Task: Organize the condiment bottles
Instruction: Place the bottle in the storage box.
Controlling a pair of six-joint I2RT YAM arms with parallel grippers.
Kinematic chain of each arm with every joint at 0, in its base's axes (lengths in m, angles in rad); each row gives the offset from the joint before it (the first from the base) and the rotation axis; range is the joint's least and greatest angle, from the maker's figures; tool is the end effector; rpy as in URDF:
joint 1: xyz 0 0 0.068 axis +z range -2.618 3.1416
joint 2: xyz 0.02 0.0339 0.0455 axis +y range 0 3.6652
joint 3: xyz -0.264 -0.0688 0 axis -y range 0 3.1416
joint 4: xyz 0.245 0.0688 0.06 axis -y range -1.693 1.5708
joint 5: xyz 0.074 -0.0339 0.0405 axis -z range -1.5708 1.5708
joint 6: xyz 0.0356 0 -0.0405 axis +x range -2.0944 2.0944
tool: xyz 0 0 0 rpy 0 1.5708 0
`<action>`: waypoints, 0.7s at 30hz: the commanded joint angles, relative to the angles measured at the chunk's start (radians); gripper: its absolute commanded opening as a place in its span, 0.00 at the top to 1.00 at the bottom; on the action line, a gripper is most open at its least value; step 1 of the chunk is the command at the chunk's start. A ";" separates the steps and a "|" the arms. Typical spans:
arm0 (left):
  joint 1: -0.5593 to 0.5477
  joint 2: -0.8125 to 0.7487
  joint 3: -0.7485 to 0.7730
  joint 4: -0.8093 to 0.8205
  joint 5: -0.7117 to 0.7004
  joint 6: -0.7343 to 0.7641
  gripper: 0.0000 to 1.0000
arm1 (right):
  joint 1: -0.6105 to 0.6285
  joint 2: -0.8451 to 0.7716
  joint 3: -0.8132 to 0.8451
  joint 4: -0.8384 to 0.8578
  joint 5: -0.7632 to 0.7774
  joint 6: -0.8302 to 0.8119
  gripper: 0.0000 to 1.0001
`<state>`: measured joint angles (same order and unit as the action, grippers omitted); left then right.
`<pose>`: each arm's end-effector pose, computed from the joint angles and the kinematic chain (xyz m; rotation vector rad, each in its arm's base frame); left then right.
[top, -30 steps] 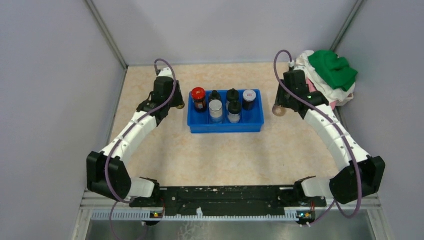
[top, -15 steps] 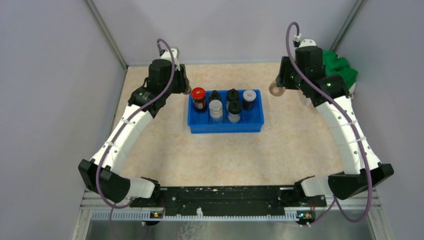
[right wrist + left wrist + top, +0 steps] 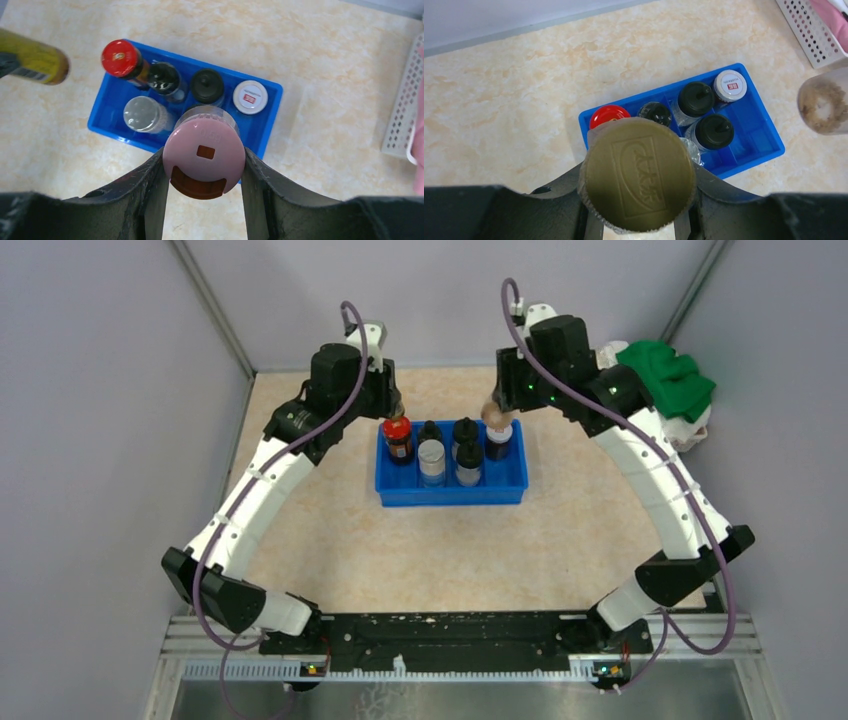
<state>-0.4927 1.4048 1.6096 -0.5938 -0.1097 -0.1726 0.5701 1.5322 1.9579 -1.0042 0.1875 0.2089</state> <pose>0.2708 -0.1410 0.4410 0.2424 1.9569 -0.3294 0.2556 0.1560 0.4735 -0.2780 2.1306 0.2544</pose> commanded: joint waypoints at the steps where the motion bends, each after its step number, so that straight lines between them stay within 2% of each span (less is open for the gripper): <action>1: -0.007 0.010 0.071 0.041 0.086 0.050 0.96 | 0.072 0.033 0.073 -0.003 -0.051 -0.078 1.00; 8: -0.007 0.028 0.075 0.036 0.220 0.087 0.96 | 0.076 0.044 0.044 0.010 -0.162 -0.114 1.00; 15: -0.007 0.073 0.100 0.020 0.380 0.118 0.95 | 0.077 0.023 -0.037 0.028 -0.212 -0.144 1.00; 21: -0.017 0.106 0.106 0.016 0.488 0.140 0.95 | 0.079 0.026 -0.073 0.051 -0.164 -0.149 1.00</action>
<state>-0.4961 1.5093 1.6592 -0.6392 0.2607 -0.0662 0.6453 1.5814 1.8843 -1.0031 0.0063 0.0784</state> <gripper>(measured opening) 0.486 0.481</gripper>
